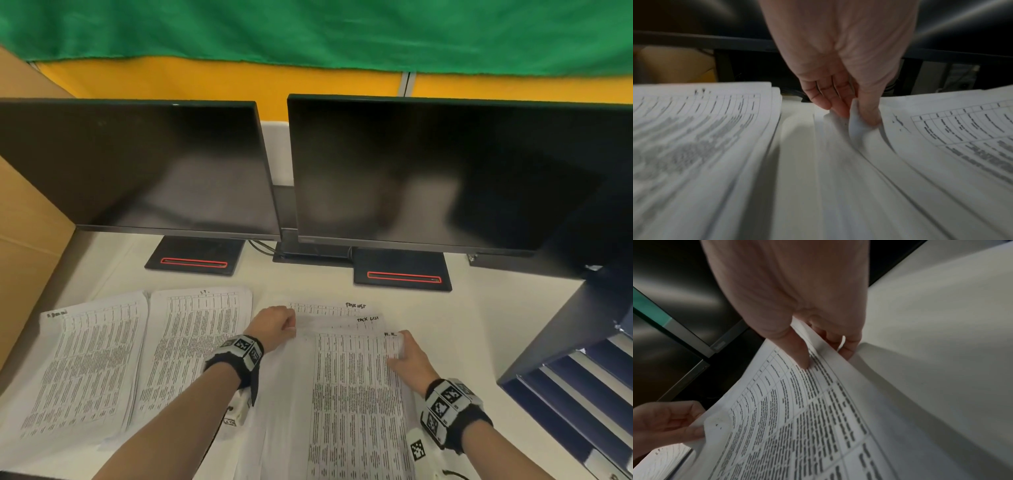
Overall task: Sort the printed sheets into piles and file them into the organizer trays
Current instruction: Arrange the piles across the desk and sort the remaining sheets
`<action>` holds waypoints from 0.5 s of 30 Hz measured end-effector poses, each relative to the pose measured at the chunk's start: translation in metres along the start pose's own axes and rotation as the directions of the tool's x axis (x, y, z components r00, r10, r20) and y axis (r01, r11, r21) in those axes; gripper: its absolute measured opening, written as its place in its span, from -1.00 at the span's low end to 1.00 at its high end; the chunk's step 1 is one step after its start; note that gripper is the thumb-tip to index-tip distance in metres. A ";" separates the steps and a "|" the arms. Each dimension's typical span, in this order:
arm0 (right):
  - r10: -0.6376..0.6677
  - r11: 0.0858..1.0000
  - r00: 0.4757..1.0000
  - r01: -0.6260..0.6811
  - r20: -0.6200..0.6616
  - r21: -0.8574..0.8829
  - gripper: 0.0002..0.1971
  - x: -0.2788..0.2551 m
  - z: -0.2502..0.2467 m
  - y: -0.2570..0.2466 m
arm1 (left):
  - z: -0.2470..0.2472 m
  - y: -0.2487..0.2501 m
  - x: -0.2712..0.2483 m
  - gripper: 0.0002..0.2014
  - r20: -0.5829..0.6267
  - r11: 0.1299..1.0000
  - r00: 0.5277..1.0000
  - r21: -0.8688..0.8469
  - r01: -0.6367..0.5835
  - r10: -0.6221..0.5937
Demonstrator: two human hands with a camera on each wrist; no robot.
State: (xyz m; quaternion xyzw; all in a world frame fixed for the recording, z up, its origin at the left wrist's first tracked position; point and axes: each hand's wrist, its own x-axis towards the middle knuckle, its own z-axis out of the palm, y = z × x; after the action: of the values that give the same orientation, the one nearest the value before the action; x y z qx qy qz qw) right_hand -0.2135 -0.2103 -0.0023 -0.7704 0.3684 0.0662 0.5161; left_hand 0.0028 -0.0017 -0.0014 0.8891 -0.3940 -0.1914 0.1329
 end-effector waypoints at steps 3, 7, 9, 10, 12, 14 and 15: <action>0.018 0.999 1.000 -0.018 0.013 -0.045 -0.55 0.001 -0.003 -0.002 | -0.005 -0.004 0.003 -0.94 0.002 0.992 0.997 0.103 -0.074 0.074; 0.058 0.991 0.998 -0.060 -0.023 -0.119 -0.50 0.007 -0.020 0.000 | -0.011 -0.008 0.006 -0.88 0.031 0.953 0.989 0.265 -0.147 0.144; 0.082 0.978 0.994 -0.094 -0.073 -0.186 -0.51 0.012 -0.038 0.005 | -0.015 -0.011 0.007 -0.83 0.050 0.932 0.986 0.321 -0.168 0.160; 0.099 0.967 0.989 -0.120 -0.106 -0.223 -0.53 0.016 -0.048 0.009 | -0.017 -0.012 0.007 -0.82 0.057 0.921 0.984 0.347 -0.178 0.168; 0.131 0.940 0.974 -0.181 -0.183 -0.290 -0.57 0.020 -0.065 0.018 | -0.020 -0.015 0.008 -0.81 0.070 0.899 0.981 0.395 -0.192 0.179; 0.167 0.923 0.948 -0.247 -0.272 -0.295 -0.53 0.021 -0.074 0.024 | -0.023 -0.017 0.009 -0.79 0.089 0.876 0.979 0.437 -0.202 0.182; 0.168 0.919 0.930 -0.267 -0.325 -0.289 -0.47 0.021 -0.075 0.025 | -0.023 -0.018 0.009 -0.79 0.099 0.867 0.978 0.453 -0.207 0.182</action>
State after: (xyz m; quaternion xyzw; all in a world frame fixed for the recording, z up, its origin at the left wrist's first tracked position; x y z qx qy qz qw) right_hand -0.2355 -0.2891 0.0038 -0.8003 0.5091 0.0690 0.3092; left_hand 0.0303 0.0047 0.0103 0.8455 -0.5191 -0.1014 -0.0738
